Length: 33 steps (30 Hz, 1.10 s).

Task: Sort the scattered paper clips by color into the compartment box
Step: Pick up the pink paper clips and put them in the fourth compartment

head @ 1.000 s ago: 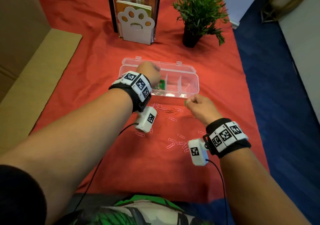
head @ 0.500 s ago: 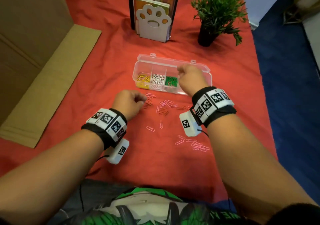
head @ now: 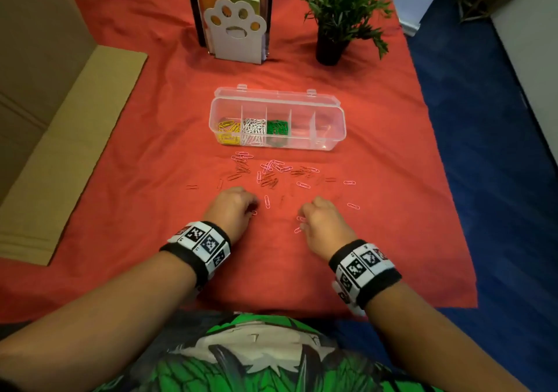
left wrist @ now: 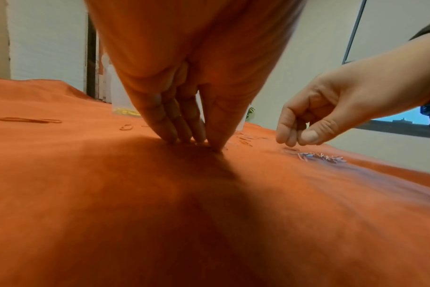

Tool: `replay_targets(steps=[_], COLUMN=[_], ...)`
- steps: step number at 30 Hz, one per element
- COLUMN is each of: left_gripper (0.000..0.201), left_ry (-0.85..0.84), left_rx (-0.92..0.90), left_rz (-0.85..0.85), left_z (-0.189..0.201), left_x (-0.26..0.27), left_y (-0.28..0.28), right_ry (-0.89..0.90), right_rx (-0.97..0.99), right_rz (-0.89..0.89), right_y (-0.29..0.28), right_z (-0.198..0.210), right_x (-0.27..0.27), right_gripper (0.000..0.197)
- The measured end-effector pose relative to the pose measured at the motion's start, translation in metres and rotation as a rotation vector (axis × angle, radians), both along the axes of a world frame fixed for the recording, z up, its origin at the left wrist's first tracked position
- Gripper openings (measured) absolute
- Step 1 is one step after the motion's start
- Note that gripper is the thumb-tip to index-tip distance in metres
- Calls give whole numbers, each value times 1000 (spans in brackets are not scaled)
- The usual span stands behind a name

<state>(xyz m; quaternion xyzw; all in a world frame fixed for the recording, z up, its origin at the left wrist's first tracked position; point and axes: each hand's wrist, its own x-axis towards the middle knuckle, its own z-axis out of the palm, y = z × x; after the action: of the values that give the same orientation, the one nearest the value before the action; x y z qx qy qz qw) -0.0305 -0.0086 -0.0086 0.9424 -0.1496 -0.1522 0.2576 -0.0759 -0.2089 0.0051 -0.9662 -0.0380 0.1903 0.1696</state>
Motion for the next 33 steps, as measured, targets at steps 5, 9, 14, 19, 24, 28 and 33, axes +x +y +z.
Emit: replay_targets(steps=[5, 9, 14, 19, 24, 28, 33], left_gripper=[21, 23, 13, 25, 15, 22, 22], left_ry=[-14, 50, 229, 600, 432, 101, -20], left_rx=[45, 62, -86, -485, -273, 31, 15], left_rz=[-36, 18, 210, 571, 474, 245, 124], left_z=[-2, -4, 3, 11, 7, 0, -7], left_x=[-1, -3, 1, 11, 21, 18, 12], left_y=[-2, -4, -10, -21, -25, -28, -29], right_ry=[-119, -135, -103, 62, 190, 74, 18], right_rx=[-116, -128, -131, 273, 628, 236, -118], right_rz=[53, 56, -4, -386, -729, -533, -305], right_y=[16, 21, 21, -2, -31, -47, -44], right_z=[-11, -13, -14, -17, -5, -8, -17], right_x=[-12, -14, -14, 0, 2, -4, -25], right_gripper=[17, 36, 33, 23, 27, 14, 28])
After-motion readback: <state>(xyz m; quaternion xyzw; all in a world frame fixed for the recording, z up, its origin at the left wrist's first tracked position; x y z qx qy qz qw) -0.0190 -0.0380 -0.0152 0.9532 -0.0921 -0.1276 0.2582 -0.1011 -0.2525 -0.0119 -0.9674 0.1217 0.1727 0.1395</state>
